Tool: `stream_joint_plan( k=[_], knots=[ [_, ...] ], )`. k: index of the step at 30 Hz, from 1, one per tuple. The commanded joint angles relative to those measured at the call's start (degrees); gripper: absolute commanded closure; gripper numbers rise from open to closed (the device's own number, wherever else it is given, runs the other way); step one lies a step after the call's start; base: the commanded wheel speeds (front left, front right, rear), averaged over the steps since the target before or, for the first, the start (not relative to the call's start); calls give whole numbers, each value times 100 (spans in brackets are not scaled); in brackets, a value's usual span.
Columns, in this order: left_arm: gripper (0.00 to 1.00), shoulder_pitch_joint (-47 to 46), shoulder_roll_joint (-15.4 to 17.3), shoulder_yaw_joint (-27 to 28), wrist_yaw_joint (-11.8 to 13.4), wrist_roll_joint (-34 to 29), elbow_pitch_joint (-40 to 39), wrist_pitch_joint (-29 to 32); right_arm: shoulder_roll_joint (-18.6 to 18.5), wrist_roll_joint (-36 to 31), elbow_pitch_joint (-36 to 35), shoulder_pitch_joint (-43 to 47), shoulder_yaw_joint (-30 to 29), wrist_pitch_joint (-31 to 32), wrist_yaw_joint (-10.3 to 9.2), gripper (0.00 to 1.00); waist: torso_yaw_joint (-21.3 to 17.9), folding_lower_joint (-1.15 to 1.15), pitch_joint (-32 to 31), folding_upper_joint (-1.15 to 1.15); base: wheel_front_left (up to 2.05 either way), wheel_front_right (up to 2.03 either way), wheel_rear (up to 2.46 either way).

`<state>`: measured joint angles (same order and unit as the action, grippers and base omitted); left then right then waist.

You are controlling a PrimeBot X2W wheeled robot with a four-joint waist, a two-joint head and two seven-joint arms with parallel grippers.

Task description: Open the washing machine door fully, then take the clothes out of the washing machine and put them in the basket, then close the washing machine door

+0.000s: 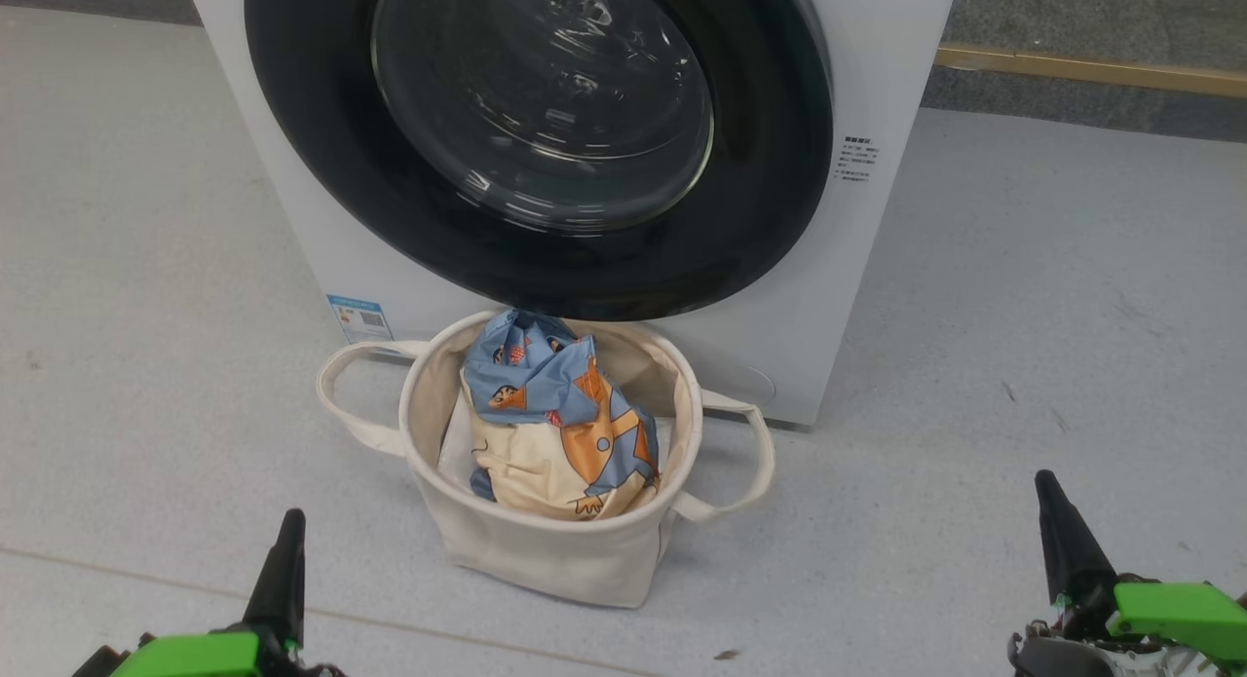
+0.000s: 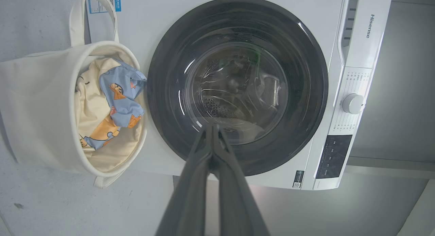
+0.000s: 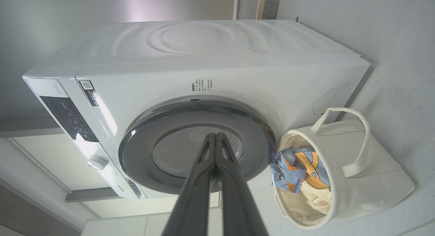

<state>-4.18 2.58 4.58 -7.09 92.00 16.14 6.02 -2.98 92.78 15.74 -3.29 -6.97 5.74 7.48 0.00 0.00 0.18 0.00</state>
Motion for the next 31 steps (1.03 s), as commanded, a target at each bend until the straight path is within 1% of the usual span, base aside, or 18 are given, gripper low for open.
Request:
stream_joint_plan(
  k=[1, 31],
  knots=[
    [100, -201, 30, 194, -40, 17, -210, 47, -27, -22, -174, -285, 93, 36, 1, 100, 0, 0, 0, 0, 0, 0, 0],
    [100, -201, 30, 194, -40, 18, -211, 47, -13, -38, -173, -287, 73, 52, 1, 100, 0, 0, 0, 0, 0, 0, 0]
  ],
)
